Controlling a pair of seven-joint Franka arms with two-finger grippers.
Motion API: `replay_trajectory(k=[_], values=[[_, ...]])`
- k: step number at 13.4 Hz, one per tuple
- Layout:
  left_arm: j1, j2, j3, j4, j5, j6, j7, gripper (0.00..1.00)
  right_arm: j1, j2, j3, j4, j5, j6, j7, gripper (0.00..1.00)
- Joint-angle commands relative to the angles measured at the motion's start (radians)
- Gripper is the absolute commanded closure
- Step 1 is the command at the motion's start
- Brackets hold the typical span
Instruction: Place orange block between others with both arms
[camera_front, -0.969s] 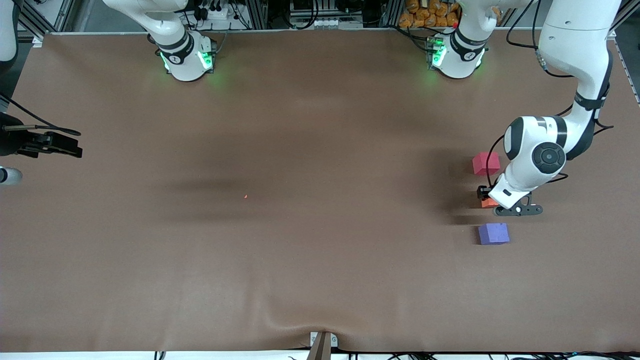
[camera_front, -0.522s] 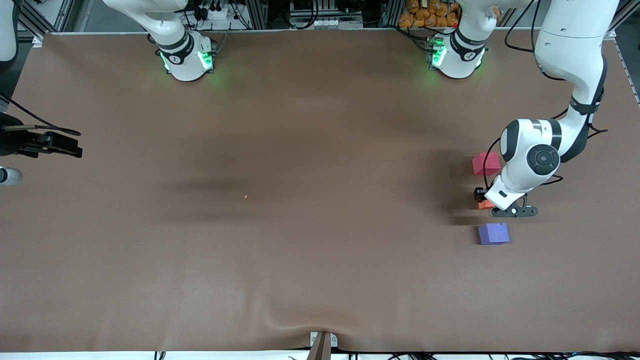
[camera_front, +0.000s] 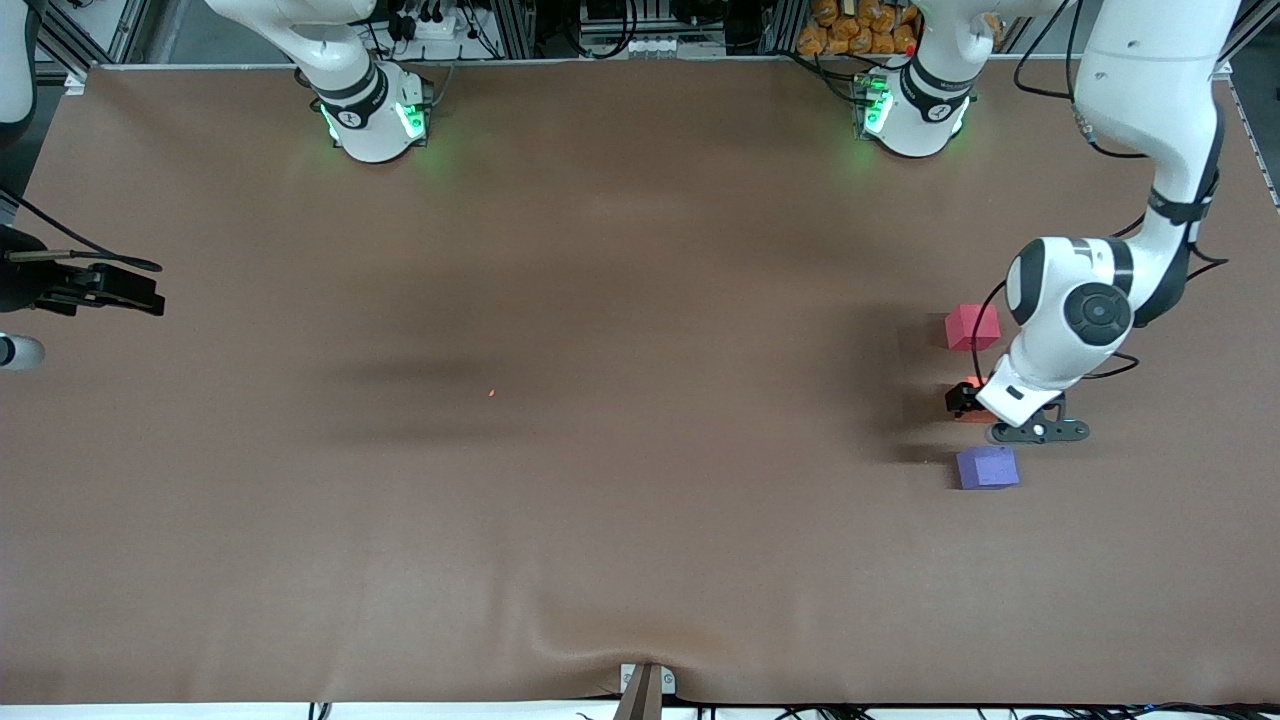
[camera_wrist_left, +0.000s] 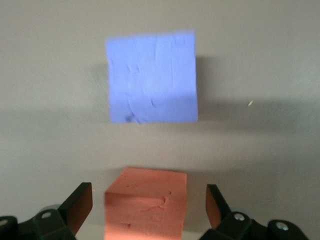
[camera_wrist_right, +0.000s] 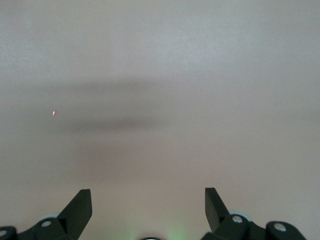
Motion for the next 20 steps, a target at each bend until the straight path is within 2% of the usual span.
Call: replay_trajectory(k=[1, 3, 8, 10, 14, 17, 20], values=[[-0.001, -0.110, -0.001, 0.000, 0.025, -0.092, -0.017, 0.00, -0.004, -0.005, 0.005, 0.001, -0.016, -0.003, -0.005, 0.00], [0.000, -0.146, -0.020, 0.055, 0.023, -0.172, -0.017, 0.00, -0.004, -0.005, 0.005, 0.001, -0.016, -0.003, -0.005, 0.00], [0.003, -0.195, -0.076, 0.300, 0.013, -0.554, 0.003, 0.00, -0.004, -0.005, 0.005, 0.001, -0.016, -0.003, -0.005, 0.00], [0.008, -0.234, -0.089, 0.368, -0.024, -0.683, 0.023, 0.00, -0.006, -0.005, 0.005, 0.001, -0.016, -0.003, -0.005, 0.00], [0.051, -0.310, -0.084, 0.489, -0.112, -0.917, 0.214, 0.00, -0.002, -0.005, 0.005, 0.001, -0.016, -0.003, -0.003, 0.00], [0.059, -0.316, -0.083, 0.581, -0.119, -1.025, 0.244, 0.00, -0.002, -0.003, 0.005, 0.001, -0.016, -0.003, -0.003, 0.00], [0.066, -0.328, -0.078, 0.610, -0.119, -1.067, 0.247, 0.00, -0.002, -0.003, 0.005, 0.001, -0.016, -0.003, -0.003, 0.00]])
